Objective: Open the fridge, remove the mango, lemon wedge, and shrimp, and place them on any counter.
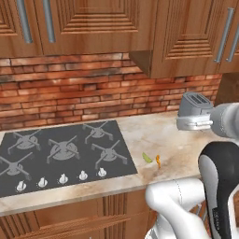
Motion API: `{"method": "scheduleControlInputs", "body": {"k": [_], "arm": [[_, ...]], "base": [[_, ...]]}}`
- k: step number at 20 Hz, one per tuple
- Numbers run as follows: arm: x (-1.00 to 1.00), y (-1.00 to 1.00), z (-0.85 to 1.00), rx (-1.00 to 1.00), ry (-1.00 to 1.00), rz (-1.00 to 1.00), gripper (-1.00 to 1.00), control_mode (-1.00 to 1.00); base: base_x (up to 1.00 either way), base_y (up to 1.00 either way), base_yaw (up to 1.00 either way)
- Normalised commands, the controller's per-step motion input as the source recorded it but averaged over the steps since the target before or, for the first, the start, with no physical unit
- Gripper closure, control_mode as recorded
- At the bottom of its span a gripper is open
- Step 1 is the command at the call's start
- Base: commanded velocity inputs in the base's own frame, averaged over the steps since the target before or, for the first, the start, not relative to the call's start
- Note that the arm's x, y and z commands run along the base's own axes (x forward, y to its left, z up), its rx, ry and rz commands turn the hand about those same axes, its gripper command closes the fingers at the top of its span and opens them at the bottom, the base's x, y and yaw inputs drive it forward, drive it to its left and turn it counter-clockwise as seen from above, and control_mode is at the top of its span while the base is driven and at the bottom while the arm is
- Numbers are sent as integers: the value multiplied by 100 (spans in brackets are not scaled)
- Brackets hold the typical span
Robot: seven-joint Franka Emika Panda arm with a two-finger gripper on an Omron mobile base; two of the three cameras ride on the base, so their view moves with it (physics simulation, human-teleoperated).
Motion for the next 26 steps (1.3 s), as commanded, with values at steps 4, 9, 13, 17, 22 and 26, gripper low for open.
{"method": "scheduleControlInputs", "body": {"k": [4,9,13,17,22,26], "arm": [[-34,0,11,0,-1,-7,-100,-100],[-12,0,0,0,7,-7,-100,-100],[0,0,0,0,1,0,-100,-100],[0,0,0,0,0,0,-100,-100],[-3,0,0,0,0,0,-100,100],[0,0,0,0,0,0,-100,100]], "base": [[0,0,0],[0,0,0],[0,0,0],[0,0,0],[-18,0,2],[-44,1,48]]}}
